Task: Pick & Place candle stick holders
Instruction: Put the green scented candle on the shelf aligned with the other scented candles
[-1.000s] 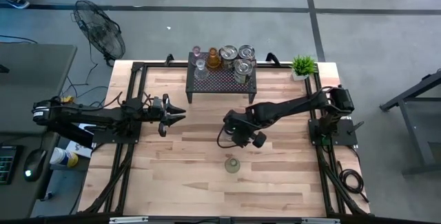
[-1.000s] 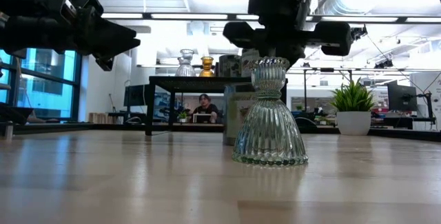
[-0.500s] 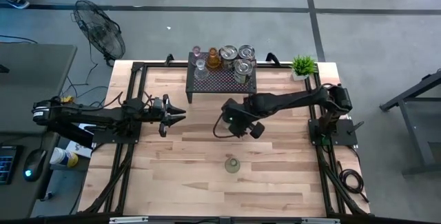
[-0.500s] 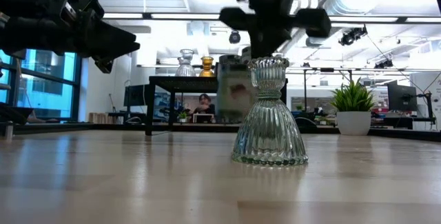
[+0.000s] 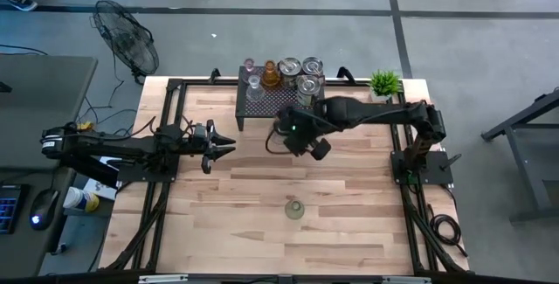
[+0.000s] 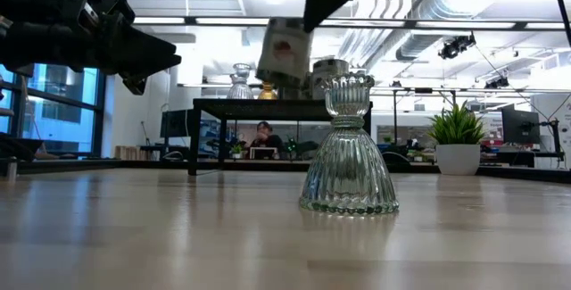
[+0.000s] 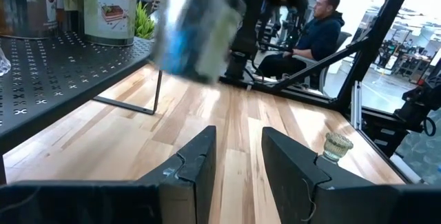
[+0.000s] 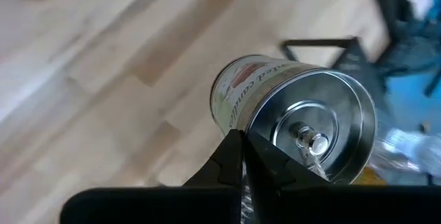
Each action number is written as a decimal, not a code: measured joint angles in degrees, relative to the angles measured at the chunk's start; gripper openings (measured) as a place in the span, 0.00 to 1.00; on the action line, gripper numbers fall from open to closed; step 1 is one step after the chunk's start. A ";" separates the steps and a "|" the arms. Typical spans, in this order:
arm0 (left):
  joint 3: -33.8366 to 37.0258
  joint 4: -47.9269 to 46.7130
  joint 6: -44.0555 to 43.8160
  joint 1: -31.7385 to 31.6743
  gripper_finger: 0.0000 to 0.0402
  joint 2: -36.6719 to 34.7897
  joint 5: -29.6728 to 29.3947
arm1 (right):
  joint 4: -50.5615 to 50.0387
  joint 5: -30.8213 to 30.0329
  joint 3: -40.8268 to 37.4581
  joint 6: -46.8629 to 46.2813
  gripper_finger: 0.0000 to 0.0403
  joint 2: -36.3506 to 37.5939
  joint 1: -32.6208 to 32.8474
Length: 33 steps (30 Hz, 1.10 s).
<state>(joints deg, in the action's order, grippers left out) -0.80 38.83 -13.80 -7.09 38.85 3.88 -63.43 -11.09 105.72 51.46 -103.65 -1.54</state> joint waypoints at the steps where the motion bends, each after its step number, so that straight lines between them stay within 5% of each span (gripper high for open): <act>1: 0.00 0.00 0.00 0.00 0.29 0.00 0.00 | 0.00 -0.24 0.89 0.23 0.00 0.04 -0.69; 16: 0.01 0.02 -0.20 0.00 0.29 0.00 0.00 | 5.94 0.16 3.73 6.12 0.00 -1.09 -13.15; 33: 0.02 -1.13 -0.60 -0.02 0.29 0.01 0.33 | 5.70 -2.60 3.73 8.91 0.00 -5.03 -14.65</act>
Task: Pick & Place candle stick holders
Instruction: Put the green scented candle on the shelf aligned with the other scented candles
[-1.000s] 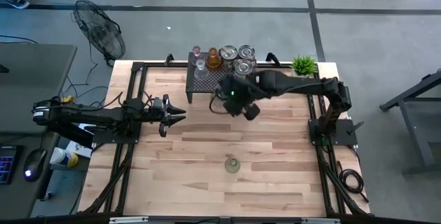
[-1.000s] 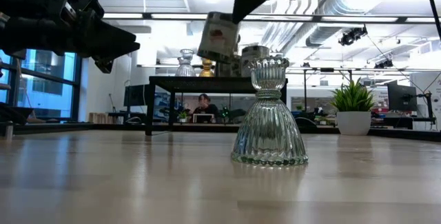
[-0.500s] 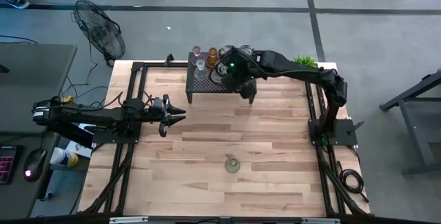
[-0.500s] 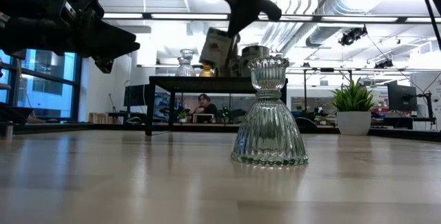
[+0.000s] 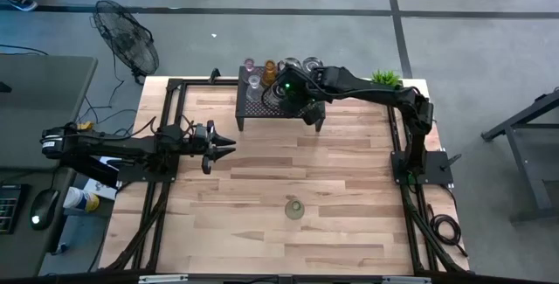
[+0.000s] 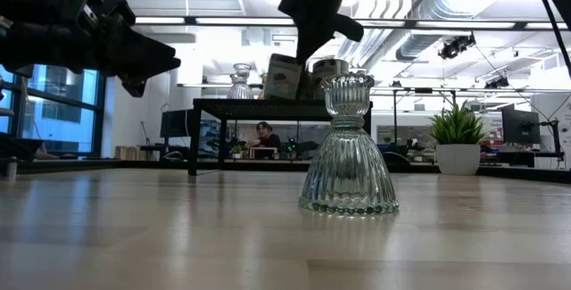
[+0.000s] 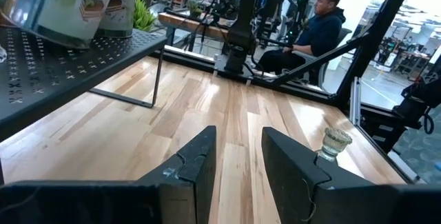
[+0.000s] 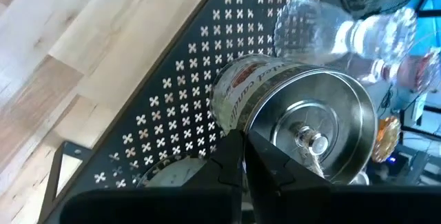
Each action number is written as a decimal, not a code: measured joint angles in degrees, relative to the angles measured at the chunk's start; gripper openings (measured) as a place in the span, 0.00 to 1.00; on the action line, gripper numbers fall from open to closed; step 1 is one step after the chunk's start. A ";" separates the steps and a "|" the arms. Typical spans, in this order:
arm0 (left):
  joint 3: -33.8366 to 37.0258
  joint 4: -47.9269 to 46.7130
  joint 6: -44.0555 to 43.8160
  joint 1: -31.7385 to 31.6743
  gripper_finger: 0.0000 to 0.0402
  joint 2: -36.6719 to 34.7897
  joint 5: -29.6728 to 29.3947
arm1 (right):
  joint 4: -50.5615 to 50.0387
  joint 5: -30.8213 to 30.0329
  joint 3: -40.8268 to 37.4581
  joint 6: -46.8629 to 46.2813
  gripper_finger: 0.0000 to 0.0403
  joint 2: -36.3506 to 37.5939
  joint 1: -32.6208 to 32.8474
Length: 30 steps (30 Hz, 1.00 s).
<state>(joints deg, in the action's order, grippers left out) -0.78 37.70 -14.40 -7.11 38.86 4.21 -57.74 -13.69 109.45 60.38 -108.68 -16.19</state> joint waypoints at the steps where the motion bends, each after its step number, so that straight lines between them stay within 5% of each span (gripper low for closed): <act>1: 0.00 -0.17 -0.15 0.00 0.29 -0.01 0.00 | -0.30 0.14 0.00 -0.18 0.00 0.02 -0.02; 8: -0.01 -0.26 -0.43 0.00 0.29 0.01 -0.04 | -3.80 0.29 0.93 -1.91 0.00 0.15 1.04; 19: 0.00 -0.51 -0.43 0.00 0.29 0.01 -0.07 | -8.88 4.34 12.76 -3.16 0.00 0.26 1.09; 30: 0.00 -0.60 -0.89 0.00 0.29 0.01 -0.08 | -14.23 5.07 20.27 -1.69 0.00 -6.57 0.33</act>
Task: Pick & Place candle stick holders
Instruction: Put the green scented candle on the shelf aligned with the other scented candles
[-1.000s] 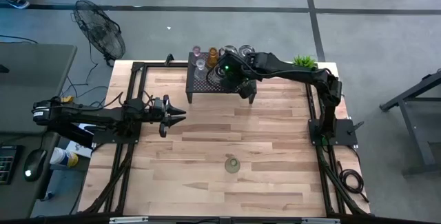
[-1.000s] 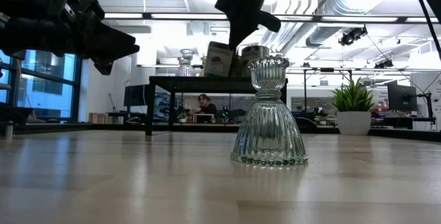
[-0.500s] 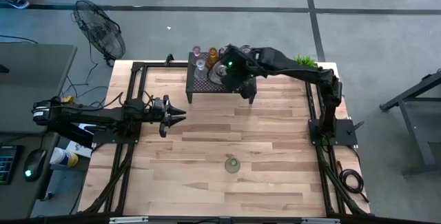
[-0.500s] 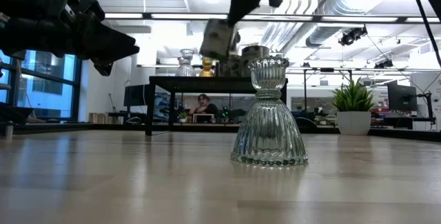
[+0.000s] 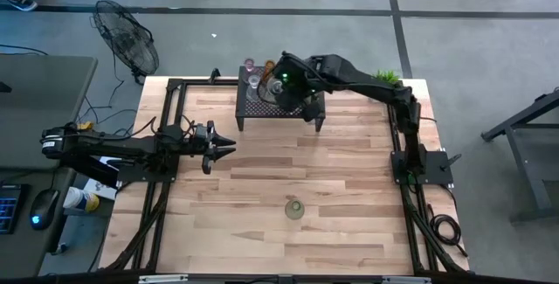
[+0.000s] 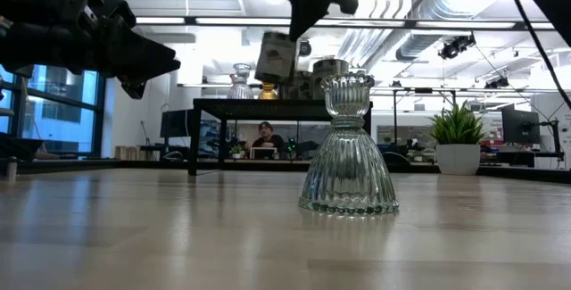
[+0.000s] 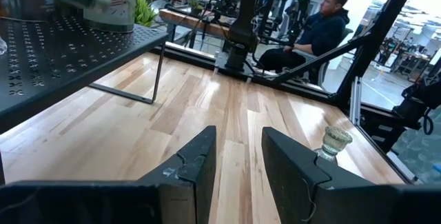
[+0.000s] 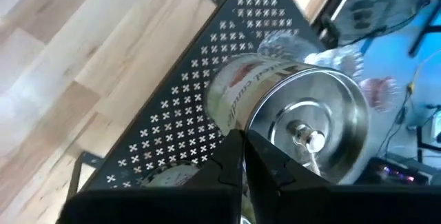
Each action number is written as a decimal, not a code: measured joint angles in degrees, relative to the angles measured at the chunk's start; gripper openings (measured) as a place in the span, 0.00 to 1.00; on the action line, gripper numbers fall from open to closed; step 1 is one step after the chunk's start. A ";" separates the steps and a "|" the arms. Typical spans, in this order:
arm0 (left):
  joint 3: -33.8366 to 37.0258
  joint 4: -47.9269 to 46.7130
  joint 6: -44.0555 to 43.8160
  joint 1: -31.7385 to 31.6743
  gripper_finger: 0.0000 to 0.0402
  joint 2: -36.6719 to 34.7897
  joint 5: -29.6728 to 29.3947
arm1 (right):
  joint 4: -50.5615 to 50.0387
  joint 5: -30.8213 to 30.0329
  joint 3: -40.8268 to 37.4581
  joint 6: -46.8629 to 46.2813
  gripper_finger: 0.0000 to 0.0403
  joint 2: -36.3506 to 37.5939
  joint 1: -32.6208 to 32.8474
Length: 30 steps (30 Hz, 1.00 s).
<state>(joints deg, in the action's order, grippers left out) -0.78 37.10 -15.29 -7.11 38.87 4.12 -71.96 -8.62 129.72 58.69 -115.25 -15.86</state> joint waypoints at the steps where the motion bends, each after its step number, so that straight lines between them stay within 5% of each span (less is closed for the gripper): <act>1: 0.00 -0.02 -0.04 0.00 0.29 0.00 0.04 | -0.43 -0.29 0.21 -0.12 0.00 -0.51 0.00; 30: 0.00 -0.02 -0.02 0.00 0.29 -0.02 0.50 | -2.99 2.54 -0.84 -3.90 0.00 -1.57 -2.41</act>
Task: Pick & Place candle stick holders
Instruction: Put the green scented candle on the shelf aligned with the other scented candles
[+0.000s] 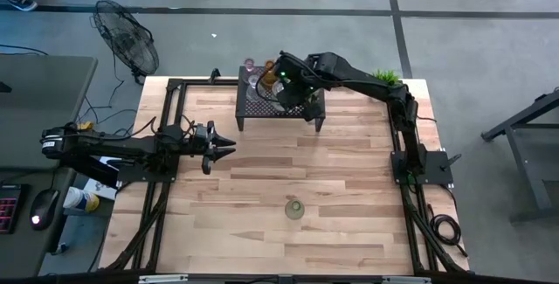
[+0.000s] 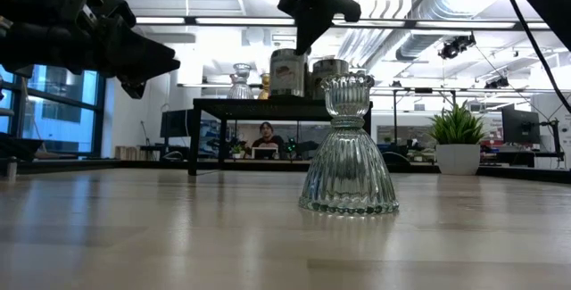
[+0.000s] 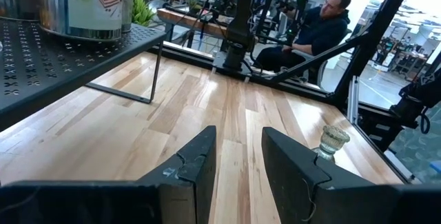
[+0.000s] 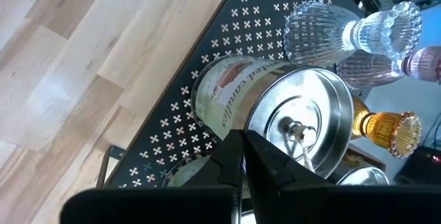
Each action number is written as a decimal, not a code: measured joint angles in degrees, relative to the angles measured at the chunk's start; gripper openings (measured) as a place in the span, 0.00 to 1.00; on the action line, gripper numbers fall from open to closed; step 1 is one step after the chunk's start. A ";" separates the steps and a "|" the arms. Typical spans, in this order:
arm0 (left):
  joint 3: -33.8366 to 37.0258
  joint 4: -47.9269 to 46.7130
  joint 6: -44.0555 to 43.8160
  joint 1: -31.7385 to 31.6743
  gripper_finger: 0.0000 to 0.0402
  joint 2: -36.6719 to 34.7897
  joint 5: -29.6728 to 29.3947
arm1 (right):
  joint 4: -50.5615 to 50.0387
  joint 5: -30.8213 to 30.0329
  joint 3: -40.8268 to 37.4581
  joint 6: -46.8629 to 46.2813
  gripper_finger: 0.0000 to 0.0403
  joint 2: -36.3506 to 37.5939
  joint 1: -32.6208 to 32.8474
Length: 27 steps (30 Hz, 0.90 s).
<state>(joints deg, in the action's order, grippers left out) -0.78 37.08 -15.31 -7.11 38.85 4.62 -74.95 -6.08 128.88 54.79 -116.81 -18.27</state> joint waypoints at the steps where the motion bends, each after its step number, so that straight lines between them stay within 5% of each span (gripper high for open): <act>1: 0.00 0.00 0.00 0.00 0.29 0.00 0.02 | 0.10 0.44 0.00 0.40 0.00 0.00 -0.12; 27: 0.00 -0.09 0.00 0.00 0.29 0.02 0.88 | 0.67 -6.50 -0.02 0.66 0.00 -2.34 -1.35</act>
<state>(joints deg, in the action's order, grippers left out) -0.78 36.99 -15.31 -7.11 38.87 5.50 -74.29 -12.58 128.86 55.45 -119.15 -19.62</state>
